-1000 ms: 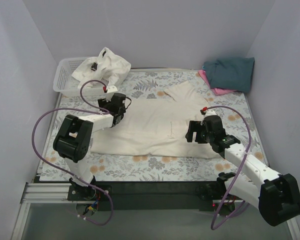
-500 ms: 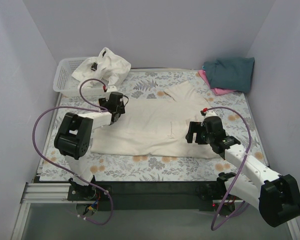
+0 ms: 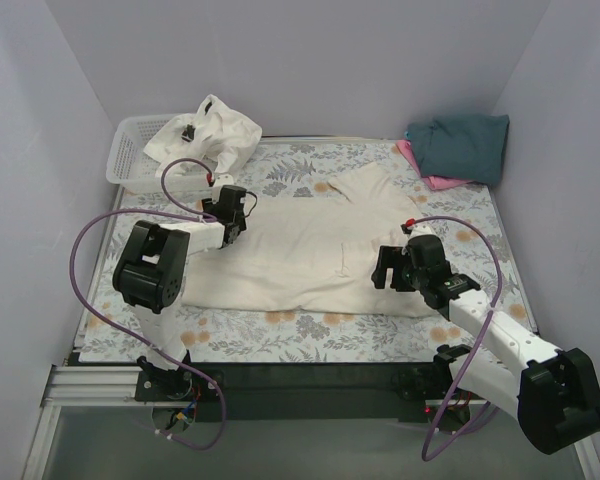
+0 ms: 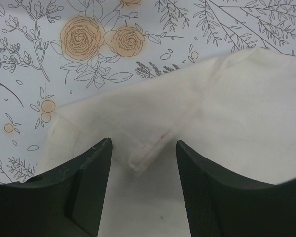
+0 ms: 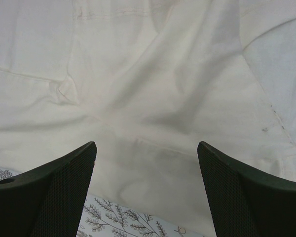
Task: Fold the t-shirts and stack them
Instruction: Fold the tshirt
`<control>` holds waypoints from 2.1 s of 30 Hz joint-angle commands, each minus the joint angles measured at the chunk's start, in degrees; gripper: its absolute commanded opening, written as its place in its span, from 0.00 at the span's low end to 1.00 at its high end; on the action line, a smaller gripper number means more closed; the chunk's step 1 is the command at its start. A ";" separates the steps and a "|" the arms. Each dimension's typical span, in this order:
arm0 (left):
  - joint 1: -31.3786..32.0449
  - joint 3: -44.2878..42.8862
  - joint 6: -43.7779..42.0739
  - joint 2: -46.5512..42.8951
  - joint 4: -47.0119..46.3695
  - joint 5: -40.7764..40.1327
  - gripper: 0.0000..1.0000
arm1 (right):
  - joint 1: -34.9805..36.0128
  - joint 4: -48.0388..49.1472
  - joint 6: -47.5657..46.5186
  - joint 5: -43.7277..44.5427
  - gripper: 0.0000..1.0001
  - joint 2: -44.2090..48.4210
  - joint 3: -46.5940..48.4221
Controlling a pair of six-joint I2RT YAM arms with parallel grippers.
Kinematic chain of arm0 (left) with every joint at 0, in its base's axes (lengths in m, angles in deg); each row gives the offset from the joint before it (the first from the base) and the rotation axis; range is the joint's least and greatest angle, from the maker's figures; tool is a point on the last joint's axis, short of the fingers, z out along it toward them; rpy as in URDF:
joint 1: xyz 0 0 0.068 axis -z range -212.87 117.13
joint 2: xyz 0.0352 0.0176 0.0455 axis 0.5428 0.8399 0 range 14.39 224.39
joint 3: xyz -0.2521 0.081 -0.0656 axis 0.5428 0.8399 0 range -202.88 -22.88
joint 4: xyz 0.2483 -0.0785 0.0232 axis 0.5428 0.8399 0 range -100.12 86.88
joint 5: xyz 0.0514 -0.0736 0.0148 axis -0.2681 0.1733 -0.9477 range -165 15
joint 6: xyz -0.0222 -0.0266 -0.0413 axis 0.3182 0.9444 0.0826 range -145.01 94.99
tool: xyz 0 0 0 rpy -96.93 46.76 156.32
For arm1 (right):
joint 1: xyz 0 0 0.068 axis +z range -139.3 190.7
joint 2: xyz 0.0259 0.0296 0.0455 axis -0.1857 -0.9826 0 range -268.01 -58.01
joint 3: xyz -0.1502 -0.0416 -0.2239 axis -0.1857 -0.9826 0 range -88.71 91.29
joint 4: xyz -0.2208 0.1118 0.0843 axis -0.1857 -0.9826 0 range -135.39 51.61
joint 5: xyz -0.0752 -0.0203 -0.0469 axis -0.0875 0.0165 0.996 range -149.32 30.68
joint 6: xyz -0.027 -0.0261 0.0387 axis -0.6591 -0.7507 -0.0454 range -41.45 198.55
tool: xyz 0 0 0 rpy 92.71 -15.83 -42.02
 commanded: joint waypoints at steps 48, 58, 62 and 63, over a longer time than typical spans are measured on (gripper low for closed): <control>-0.77 2.14 1.27 -6.61 0.43 -0.81 0.00 | -9.28 3.50 -19.23 6.67 0.74 -65.21 74.89; -0.86 1.97 1.09 -5.64 0.78 -1.33 0.00 | -13.77 3.41 -20.64 -2.74 0.73 -81.73 91.76; -0.86 1.79 1.09 -5.20 0.79 -1.16 0.00 | -13.69 3.23 -22.82 -5.20 0.72 -84.82 94.33; -0.77 1.62 1.09 -4.94 0.87 -1.07 0.00 | -13.69 3.14 -23.01 -5.46 0.72 -85.60 94.42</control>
